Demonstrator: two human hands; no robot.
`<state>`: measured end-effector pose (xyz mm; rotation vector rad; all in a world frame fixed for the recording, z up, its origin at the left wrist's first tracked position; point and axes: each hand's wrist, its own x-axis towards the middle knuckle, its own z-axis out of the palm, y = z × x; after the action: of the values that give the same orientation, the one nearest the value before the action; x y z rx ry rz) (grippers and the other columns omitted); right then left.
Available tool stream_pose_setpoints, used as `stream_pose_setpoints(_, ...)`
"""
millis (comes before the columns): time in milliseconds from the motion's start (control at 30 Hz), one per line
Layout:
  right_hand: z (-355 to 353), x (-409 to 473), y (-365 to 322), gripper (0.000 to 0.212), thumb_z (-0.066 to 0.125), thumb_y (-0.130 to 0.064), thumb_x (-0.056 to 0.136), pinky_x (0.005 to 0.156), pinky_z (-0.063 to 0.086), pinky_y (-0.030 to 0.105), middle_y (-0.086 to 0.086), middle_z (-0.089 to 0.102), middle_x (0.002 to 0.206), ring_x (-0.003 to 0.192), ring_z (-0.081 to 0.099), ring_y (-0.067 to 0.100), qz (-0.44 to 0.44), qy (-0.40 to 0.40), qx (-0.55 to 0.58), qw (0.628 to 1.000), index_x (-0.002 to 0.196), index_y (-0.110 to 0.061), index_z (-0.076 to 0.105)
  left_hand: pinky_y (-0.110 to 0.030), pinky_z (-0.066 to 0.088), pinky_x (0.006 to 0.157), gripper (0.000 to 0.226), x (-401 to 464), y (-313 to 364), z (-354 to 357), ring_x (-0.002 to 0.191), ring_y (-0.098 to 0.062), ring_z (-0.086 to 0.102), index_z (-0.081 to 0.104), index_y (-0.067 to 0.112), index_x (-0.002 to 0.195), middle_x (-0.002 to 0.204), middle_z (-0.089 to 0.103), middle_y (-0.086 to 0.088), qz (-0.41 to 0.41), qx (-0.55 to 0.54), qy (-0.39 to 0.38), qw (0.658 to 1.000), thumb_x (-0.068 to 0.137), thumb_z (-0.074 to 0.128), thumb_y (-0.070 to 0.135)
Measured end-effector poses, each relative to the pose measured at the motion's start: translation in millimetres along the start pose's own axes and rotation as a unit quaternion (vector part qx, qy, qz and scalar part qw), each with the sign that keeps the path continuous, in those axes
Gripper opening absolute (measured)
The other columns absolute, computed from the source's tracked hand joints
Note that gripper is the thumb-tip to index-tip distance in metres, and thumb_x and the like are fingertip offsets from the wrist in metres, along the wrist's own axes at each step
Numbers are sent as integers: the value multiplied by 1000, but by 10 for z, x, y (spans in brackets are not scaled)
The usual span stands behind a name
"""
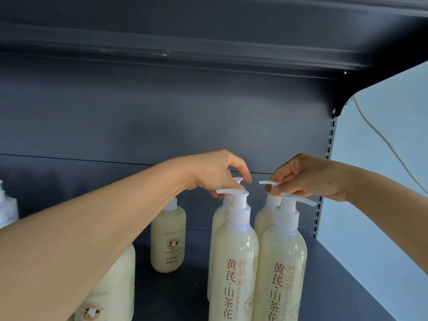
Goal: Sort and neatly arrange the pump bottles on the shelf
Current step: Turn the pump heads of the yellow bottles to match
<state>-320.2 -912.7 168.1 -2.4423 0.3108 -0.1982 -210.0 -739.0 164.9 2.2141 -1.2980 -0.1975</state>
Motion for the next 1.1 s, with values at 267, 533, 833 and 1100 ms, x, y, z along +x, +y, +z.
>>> stream_pose_setpoints(267, -17, -17, 11, 12, 68, -8, 83, 72, 55, 18, 11, 74, 97, 84, 68, 17, -1, -4, 8, 1000, 94, -7, 75, -20, 47, 64, 26, 46, 29, -46, 62, -15, 55, 65, 24, 111, 81, 65, -10, 5, 2, -38, 999, 87, 65, 14)
stream_pose_setpoints(533, -10, -8, -9, 12, 69, -10, 83, 66, 53, 15, 8, 74, 92, 80, 68, 15, 1, -8, 1, 1000, 94, -9, 75, -33, 51, 80, 27, 55, 16, -95, 80, -19, 62, 65, 25, 111, 103, 69, -20, 18, -11, -82, 996, 88, 65, 11)
stream_pose_setpoints(833, 2, -16, -7, 9, 68, -12, 85, 64, 53, 15, 5, 74, 92, 78, 68, 12, 5, -4, 2, 1000, 92, -12, 74, -25, 50, 66, 40, 59, 5, -73, 68, -8, 59, 51, 35, 125, 101, 71, -10, -1, 7, -73, 997, 89, 62, 19)
stream_pose_setpoints(1100, -26, -22, 3, 12, 69, -11, 83, 77, 56, 22, 10, 74, 97, 91, 71, 23, 8, 3, -13, 1000, 95, -9, 73, -22, 46, 59, 24, 61, 28, -62, 54, -4, 57, 57, 19, 111, 104, 72, -7, -17, 15, -53, 998, 88, 64, 16)
